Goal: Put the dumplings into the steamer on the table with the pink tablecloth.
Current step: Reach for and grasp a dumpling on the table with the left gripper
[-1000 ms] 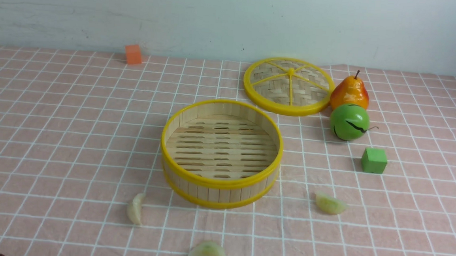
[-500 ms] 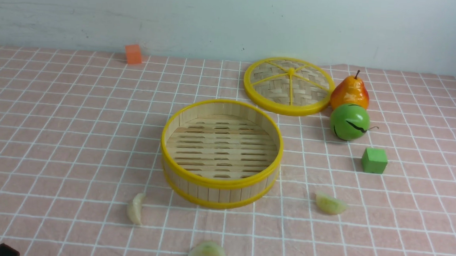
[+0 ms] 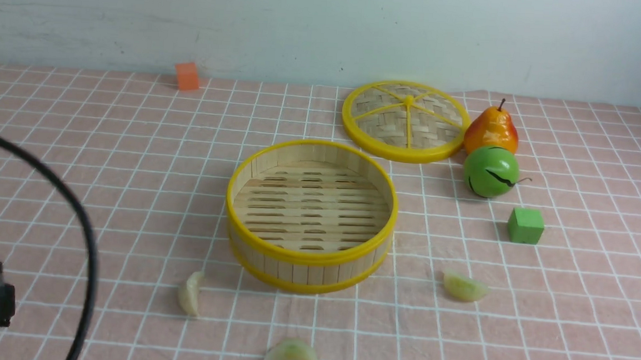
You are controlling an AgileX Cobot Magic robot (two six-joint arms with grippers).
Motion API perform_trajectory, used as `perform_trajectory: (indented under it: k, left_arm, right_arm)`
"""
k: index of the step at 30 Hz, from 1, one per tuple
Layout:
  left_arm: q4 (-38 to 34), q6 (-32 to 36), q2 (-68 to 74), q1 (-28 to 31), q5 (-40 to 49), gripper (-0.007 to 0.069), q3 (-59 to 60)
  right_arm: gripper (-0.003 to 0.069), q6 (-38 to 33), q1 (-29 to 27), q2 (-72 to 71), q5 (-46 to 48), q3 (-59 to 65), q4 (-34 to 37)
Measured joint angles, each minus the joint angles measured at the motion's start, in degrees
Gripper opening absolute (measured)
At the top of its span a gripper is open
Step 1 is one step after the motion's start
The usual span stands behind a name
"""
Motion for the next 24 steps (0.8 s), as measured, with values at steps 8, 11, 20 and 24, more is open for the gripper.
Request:
perform_trajectory:
  k: [8,11,20,24]
  left_arm:
    - [8.2,-0.7,21.4,-14.4,3.2,0.0014,-9.9]
    - [11.6,-3.5,28.1,-18.0,2.9,0.0102,-12.0]
    - [14.6,-8.0,44.2,-19.5,-5.0,0.0516,-16.4]
    - [16.4,-10.7,49.3,-19.5,-10.2,0.0563,-18.7]
  right_arm:
    - [-0.0017,-9.8,15.5,18.7,16.4,-12.3,-2.0]
    - [-0.0015,-9.8,22.8,23.3,18.2,-13.0,-4.7]
    - [-0.001,-9.4,33.0,29.3,16.4,-13.0,-7.6]
    - [-0.001,-9.4,33.3,29.4,15.2,-13.1,-7.6]
